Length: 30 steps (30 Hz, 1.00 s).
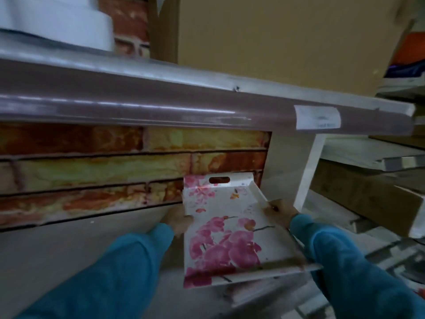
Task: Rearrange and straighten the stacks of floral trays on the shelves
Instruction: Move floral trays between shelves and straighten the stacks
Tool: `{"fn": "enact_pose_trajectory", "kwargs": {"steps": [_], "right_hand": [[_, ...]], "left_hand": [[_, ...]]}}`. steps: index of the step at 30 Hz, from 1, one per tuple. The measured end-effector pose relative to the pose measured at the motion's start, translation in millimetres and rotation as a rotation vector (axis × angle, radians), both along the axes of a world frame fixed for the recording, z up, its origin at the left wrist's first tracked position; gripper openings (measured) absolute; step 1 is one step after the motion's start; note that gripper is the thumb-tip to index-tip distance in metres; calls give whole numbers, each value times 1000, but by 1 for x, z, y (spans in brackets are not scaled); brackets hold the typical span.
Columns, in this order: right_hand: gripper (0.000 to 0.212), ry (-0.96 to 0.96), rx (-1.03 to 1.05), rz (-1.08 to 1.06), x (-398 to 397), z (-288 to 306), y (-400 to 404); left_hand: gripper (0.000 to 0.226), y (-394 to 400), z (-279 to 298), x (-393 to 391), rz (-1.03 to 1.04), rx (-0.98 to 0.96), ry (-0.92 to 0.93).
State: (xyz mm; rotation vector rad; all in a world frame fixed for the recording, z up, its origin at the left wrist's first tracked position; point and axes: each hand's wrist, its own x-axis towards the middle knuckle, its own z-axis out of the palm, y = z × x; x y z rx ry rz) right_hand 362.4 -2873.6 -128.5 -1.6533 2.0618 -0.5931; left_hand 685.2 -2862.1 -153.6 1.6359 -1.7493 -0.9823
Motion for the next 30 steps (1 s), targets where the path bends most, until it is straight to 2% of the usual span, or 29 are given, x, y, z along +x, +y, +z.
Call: {"fn": "enact_pose_trajectory", "kwargs": {"steps": [6, 9, 13, 24, 30], "right_hand": [[16, -30, -30, 134, -22, -28, -53], [25, 4, -12, 188, -31, -42, -68], [37, 68, 15, 222, -38, -51, -82], [35, 73, 59, 342, -60, -56, -76], [43, 63, 135, 362, -62, -50, -73]], "left_hand": [[39, -14, -17, -25, 146, 54, -80], [45, -22, -25, -32, 190, 79, -143], [47, -26, -27, -41, 215, 85, -185], [47, -12, -40, -61, 235, 141, -227], [46, -2, -40, -59, 258, 132, -219]]}}
